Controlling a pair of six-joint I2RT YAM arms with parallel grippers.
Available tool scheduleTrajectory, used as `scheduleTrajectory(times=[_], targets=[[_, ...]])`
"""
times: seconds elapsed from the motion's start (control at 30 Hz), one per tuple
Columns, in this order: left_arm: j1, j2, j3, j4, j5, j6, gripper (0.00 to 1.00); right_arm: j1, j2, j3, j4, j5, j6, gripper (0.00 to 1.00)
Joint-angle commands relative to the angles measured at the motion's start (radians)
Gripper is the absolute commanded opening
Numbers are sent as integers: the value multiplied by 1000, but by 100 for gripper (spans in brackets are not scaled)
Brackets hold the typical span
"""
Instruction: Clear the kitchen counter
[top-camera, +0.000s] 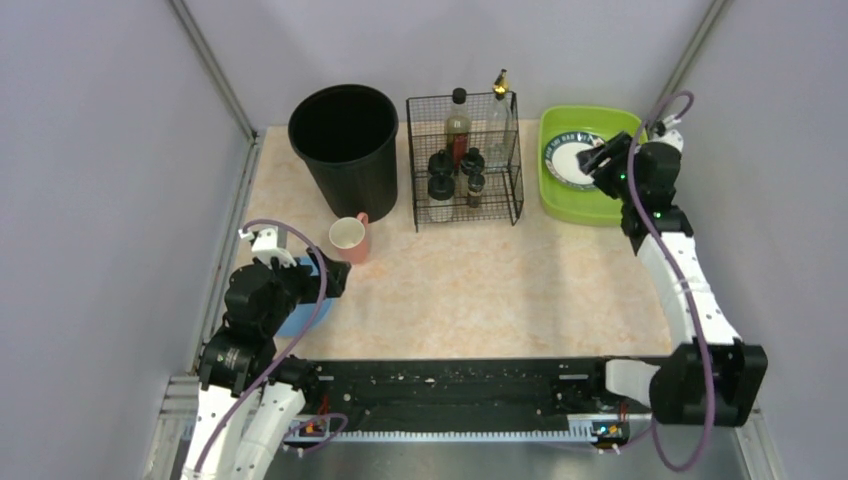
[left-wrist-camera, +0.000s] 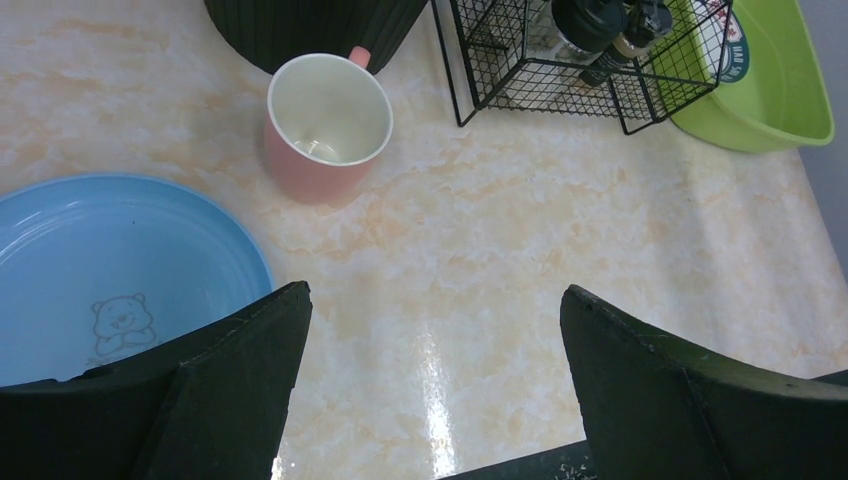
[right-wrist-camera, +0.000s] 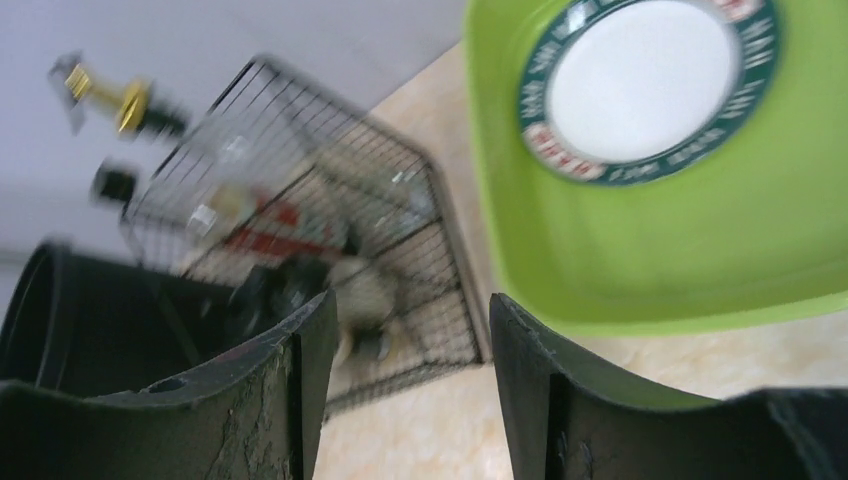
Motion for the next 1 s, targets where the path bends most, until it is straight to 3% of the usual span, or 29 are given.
scheduleTrajectory(times=[0.0, 0.2, 0.4, 0.53, 0.73, 0.97], targets=[[-3, -18, 3, 30, -31, -1, 99, 184, -148, -81, 16, -46, -82, 57], [-3, -26, 7, 18, -83, -17, 99, 446, -221, -121, -14, -53, -117, 57], [-3, -50, 10, 4, -174, -33, 99, 705, -162, -101, 3, -52, -144, 57], [-3, -68, 8, 0, -218, -43, 99, 905, -54, -137, 87, 13, -106, 57], [-3, -84, 14, -21, -288, -66, 99, 1104, 148, -208, 338, 96, 19, 57], [-3, -110, 10, -19, -288, -63, 99, 1219, 411, -127, 464, 126, 137, 58]])
